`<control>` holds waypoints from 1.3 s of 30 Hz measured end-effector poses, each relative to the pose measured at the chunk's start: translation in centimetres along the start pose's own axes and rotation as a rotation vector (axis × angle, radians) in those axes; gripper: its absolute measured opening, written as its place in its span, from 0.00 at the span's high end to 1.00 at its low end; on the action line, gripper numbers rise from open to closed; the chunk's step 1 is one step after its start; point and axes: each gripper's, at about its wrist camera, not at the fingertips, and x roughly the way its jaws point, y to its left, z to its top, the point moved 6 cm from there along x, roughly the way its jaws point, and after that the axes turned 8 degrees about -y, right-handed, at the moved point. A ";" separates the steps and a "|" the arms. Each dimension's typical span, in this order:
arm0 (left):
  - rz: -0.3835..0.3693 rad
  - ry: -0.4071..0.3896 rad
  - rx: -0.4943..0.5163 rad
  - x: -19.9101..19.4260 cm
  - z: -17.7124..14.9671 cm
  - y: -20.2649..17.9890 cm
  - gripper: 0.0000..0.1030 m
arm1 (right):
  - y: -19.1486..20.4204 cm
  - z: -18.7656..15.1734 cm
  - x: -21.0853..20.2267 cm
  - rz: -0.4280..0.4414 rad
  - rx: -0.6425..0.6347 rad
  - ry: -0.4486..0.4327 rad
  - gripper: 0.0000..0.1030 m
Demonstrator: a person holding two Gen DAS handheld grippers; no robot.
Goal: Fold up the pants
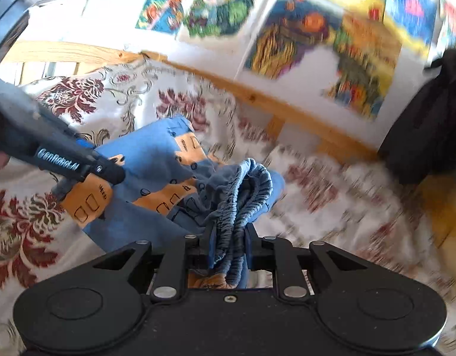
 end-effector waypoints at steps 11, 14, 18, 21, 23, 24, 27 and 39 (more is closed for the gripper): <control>-0.088 0.234 -0.243 4.8 -6.4 5.1 0.77 | -0.8 -5.6 4.6 0.084 0.328 0.210 0.79; -0.102 0.243 -0.296 4.8 -6.7 5.8 0.69 | -1.1 -5.7 4.4 0.086 0.353 0.215 0.72; -0.069 0.242 -0.290 4.1 -6.4 5.8 0.58 | -1.4 -5.4 3.6 0.084 0.382 0.207 0.57; -0.044 0.251 -0.292 3.6 -5.8 5.6 0.44 | -1.1 -5.0 2.6 0.074 0.371 0.202 0.53; -0.030 0.239 -0.305 3.0 -5.3 5.6 0.32 | -0.9 -4.5 1.8 0.072 0.374 0.185 0.41; -0.016 0.232 -0.306 2.6 -5.0 5.7 0.26 | -0.8 -4.1 1.4 0.068 0.374 0.171 0.39; 0.017 0.203 -0.264 1.0 -4.4 5.5 0.19 | -0.6 -3.2 0.2 0.052 0.389 0.145 0.31; 0.160 0.068 -0.260 -6.6 -2.5 4.9 0.00 | -0.9 -0.1 -6.2 -0.009 0.428 0.008 0.04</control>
